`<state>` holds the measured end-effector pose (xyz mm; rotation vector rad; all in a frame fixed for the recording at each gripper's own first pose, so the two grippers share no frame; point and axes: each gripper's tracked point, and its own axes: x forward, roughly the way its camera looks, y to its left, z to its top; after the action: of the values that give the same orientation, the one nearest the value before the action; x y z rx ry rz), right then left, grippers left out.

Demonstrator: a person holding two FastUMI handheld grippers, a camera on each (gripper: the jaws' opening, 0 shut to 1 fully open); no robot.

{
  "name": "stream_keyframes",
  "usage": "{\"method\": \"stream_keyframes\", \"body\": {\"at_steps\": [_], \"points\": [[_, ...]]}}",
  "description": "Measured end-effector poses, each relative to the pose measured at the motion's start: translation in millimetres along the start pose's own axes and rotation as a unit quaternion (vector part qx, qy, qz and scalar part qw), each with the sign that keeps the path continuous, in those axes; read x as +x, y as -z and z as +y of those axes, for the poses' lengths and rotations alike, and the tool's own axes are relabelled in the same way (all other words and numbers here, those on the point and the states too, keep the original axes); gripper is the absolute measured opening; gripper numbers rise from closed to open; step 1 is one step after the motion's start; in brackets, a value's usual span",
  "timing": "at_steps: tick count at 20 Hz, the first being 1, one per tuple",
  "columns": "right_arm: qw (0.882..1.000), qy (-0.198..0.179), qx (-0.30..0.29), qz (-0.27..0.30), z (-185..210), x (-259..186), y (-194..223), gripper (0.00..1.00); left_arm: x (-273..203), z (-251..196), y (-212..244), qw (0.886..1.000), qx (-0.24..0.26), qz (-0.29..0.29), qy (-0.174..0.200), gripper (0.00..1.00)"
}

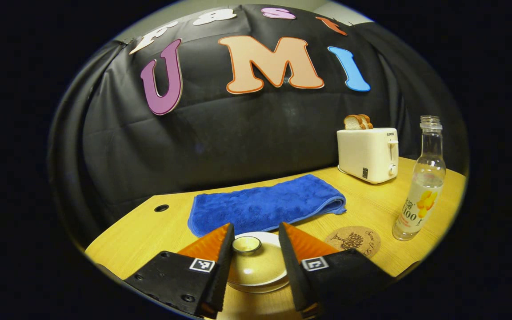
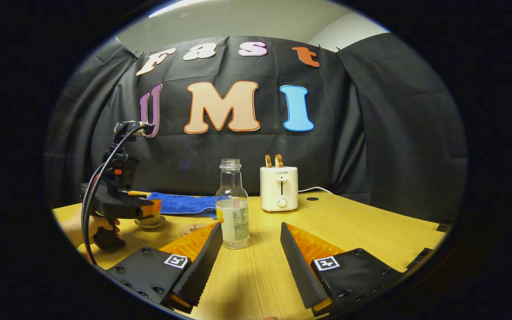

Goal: Open the teacup lid with one hand, grasp the water bottle and pour water into the teacup with the other hand; after pouring, place the water bottle on the coaster and then close the teacup lid.

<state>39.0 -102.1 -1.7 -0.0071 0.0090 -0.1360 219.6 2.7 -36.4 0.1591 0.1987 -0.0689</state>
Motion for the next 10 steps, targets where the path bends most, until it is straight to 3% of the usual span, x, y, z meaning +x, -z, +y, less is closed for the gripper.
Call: {"method": "stream_keyframes", "body": {"at_steps": [1,2,4,6,7,8,9,10], "points": [[1.000,0.000,0.000,0.000,-0.6,-0.1,-0.6,0.94,-0.4,-0.4,-0.4,1.000,-0.004,0.000,0.000,0.52],[1.000,0.000,0.000,0.000,-0.6,-0.5,-0.3,0.94,-0.3,-0.1,-1.0,1.000,-0.006,-0.002,0.001,0.48],[1.000,0.000,0.000,-0.001,-0.2,-0.6,-0.6,0.80,-0.5,0.8,-1.5,1.000,-0.007,-0.003,0.001,0.45],[1.000,0.000,0.000,0.000,-0.5,0.0,0.0,0.80,-0.7,2.9,-1.6,1.000,-0.006,-0.005,-0.003,0.40],[1.000,0.000,0.000,0.000,-0.3,0.0,0.0,0.87,-0.8,5.5,-3.3,1.000,-0.006,-0.007,-0.006,0.37],[1.000,0.000,0.000,0.000,-0.5,-0.3,0.3,0.87,-0.4,5.1,-2.7,1.000,-0.008,-0.010,-0.006,0.31],[1.000,0.000,0.000,0.000,-0.9,-0.5,-0.2,0.94,-1.3,4.7,-2.0,1.000,-0.007,-0.006,-0.006,0.28],[1.000,0.000,0.000,0.000,-0.5,0.1,0.2,0.94,-1.7,5.0,-0.9,1.000,-0.007,-0.005,-0.006,0.27]]}}
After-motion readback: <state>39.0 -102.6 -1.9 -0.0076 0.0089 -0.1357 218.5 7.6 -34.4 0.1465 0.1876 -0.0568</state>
